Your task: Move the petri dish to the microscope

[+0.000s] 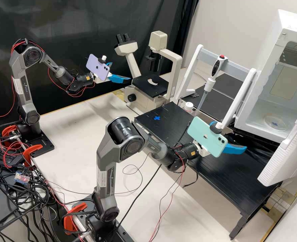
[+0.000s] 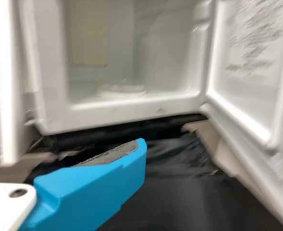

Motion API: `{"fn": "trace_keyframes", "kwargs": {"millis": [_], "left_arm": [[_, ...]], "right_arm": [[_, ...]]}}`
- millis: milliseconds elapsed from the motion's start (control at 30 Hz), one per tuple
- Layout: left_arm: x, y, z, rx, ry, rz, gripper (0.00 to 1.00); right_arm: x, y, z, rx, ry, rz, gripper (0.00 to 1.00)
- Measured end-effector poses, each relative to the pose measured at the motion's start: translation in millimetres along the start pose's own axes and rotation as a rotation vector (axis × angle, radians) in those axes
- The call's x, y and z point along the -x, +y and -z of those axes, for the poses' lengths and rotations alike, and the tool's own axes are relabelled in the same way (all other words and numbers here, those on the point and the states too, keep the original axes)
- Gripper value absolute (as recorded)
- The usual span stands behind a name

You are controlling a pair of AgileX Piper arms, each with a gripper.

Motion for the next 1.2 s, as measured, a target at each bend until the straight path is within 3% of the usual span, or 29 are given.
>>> {"fn": "trace_keyframes", "kwargs": {"millis": [133,300,533,767,1000,1200], "left_arm": [[0.0,0.0,0.0,0.000,0.000,0.000,1.00],[0.0,0.0,0.0,0.000,0.000,0.000,1.00],[0.0,0.0,0.0,0.000,0.000,0.000,1.00],[0.0,0.0,0.0,0.000,0.000,0.000,1.00],[0.0,0.0,0.0,0.000,0.000,0.000,1.00],[0.0,0.0,0.0,0.000,0.000,0.000,1.00]], "right_arm": [[-12.0,12.6,-0.2,-0.001,0.001,-0.043,1.00],[-37.7,23.2,1.0,-0.043,-0.031,-0.090,1.00],[-75.8,28.3,-4.4,-0.034,-0.087,-0.097,1.00],[-109.7,31.2,-8.1,-0.049,-0.122,-0.104,1.00],[-140.7,33.5,-8.8,-0.074,-0.128,-0.103,1.00],[-163.3,32.3,-9.2,-0.067,-0.126,-0.089,1.00]]}}
